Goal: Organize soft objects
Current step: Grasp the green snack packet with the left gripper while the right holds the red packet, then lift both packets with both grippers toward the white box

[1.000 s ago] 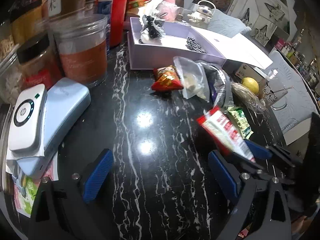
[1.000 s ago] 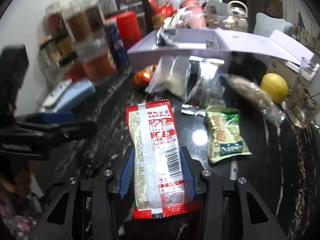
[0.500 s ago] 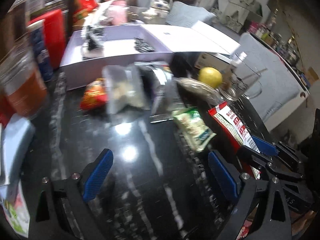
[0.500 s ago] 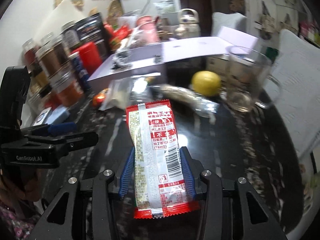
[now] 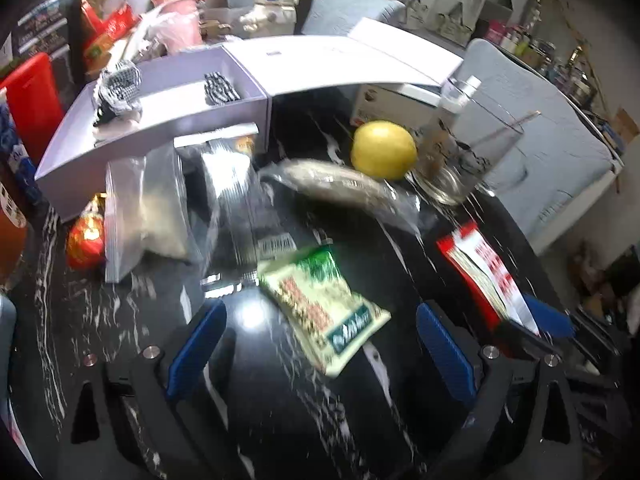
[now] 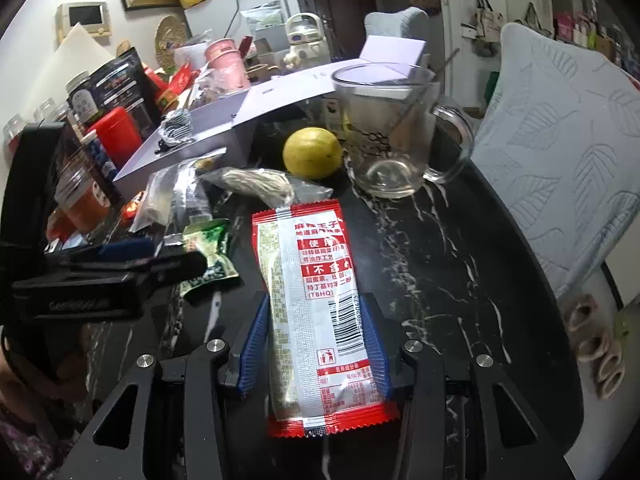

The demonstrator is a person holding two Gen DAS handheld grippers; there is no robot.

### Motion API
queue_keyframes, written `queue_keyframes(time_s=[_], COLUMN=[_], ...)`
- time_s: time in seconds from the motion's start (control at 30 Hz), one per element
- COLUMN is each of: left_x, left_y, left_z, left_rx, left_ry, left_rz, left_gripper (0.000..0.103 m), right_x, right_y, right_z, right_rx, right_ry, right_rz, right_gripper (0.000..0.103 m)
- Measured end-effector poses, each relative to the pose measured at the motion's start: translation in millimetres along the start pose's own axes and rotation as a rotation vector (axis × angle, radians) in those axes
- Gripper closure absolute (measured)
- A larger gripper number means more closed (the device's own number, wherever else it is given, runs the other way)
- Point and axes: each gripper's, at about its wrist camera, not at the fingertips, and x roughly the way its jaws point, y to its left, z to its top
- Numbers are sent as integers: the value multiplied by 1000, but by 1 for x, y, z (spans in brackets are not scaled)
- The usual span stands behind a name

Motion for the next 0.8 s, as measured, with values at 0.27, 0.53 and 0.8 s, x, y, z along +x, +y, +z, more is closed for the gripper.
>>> queue_keyframes(time_s=[0.27, 0.53, 0.8], left_x=[31, 28, 17], left_y=[-9, -11, -11], left_z=[5, -2, -13], left_rx=[-12, 41, 60], left_ry=[55, -28, -19], left_rz=[2, 19, -16], left_gripper=[7, 59, 66], right_x=[-3, -4, -7], right_y=[-10, -14, -11], right_z=[0, -4, -7], right_rx=[31, 56, 58], right_ry=[-14, -12, -14], right_rz=[0, -3, 4], right_gripper=[58, 58, 58])
